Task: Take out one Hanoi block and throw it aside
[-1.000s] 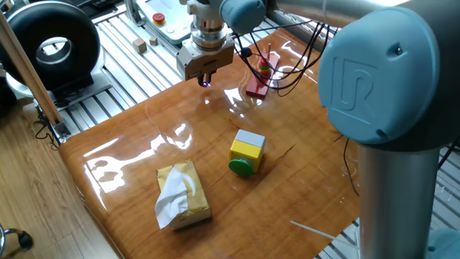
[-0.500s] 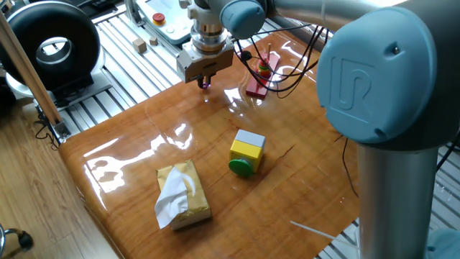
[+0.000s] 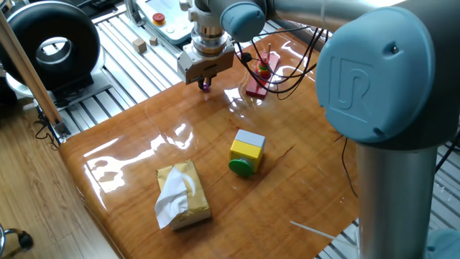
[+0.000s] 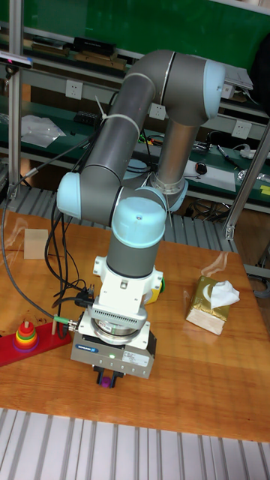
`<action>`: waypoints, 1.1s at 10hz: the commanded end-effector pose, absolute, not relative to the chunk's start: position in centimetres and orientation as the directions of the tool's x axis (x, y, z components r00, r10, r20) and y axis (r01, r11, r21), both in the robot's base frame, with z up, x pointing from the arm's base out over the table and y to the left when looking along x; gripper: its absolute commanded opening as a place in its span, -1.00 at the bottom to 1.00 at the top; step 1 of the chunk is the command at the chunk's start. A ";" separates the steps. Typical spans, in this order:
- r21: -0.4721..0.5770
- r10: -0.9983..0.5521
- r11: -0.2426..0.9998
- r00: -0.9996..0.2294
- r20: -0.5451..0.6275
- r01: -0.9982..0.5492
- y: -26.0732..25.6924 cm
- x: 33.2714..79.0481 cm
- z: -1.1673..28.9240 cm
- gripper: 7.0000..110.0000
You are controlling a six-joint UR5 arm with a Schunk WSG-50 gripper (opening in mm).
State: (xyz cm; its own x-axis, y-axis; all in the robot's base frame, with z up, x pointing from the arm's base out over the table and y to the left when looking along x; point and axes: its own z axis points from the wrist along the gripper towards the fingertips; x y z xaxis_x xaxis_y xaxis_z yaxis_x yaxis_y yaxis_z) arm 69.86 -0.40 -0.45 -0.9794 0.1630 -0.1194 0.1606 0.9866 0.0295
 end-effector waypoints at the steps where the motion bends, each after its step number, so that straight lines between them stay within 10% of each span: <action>1: 0.038 0.168 0.986 -0.979 -0.116 0.165 -0.4 69.9 -0.5 -1.00; 6: 0.047 0.148 0.988 -0.982 -0.113 0.144 -0.1 69.9 -0.5 -1.00; 9: 0.066 0.133 0.990 -0.984 -0.120 0.126 0.3 70.1 -0.5 -0.28; 11: 0.070 0.132 0.990 -0.984 -0.120 0.124 0.5 70.1 -0.5 -0.28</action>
